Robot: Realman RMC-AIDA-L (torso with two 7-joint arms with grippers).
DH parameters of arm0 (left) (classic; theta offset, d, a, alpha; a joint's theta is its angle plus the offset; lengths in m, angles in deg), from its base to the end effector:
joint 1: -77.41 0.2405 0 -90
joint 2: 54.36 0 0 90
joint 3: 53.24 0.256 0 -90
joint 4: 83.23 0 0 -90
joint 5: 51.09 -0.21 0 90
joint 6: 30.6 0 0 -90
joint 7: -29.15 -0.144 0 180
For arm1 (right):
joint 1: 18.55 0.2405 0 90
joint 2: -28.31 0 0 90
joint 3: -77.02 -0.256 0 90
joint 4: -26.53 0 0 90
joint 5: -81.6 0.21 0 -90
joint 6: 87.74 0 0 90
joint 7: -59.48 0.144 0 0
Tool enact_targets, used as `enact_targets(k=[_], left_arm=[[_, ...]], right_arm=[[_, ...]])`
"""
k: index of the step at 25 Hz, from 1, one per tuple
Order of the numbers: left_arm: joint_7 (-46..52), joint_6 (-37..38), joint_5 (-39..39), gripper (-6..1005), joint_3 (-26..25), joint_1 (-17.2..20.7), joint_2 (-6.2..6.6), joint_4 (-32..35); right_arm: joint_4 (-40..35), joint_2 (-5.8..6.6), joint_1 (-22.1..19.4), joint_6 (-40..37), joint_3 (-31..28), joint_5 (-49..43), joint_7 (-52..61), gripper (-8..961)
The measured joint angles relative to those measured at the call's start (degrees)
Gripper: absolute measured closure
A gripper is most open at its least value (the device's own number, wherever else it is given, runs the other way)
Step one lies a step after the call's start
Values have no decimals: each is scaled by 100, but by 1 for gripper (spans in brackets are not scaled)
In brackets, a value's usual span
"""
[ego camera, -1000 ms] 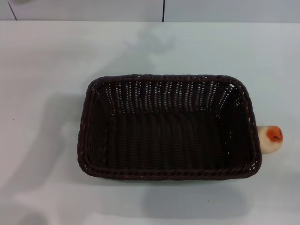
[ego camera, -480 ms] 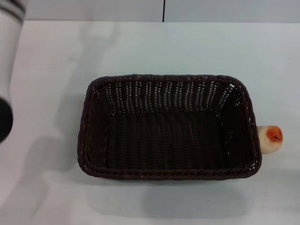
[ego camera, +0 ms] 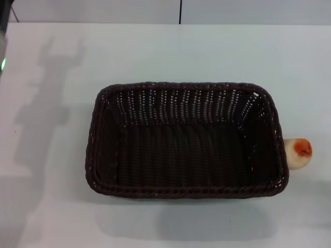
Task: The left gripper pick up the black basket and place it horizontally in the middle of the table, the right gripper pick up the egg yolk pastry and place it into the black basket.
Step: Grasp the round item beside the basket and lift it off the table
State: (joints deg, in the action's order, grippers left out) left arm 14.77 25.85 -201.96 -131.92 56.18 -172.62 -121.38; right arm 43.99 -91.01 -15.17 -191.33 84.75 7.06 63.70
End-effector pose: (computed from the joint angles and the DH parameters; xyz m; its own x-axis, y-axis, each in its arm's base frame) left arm -0.2497 0.3842 0.0474 0.7881 -0.3347 0.5166 0.5535 0.0181 -0.8326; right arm 0.3538 0.1525 -0.0034 0.6297 0.2406 -0.7386 -0.7713 0.0805 -0.6314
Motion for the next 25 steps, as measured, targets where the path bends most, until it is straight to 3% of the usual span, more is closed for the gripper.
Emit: enact_targets(k=[1, 8, 16, 25], left_arm=[[241, 300, -1, 186, -128, -159, -1, 727], [668, 563, -5, 186, -267, -214, -1, 1757], [734, 569, -10, 186, -246, -174, -18, 1841], [739, 554, -13, 186, -248, -277, -23, 1863]], right_arm=[[-3, 1, 80, 168, 108, 0, 0, 210], [-6, -5, 436, 775, 565, 1, 0, 211], [20, -26, 938, 1620, 1242, -22, 0, 213], [46, -30, 1003, 1942, 1270, -73, -1, 214]])
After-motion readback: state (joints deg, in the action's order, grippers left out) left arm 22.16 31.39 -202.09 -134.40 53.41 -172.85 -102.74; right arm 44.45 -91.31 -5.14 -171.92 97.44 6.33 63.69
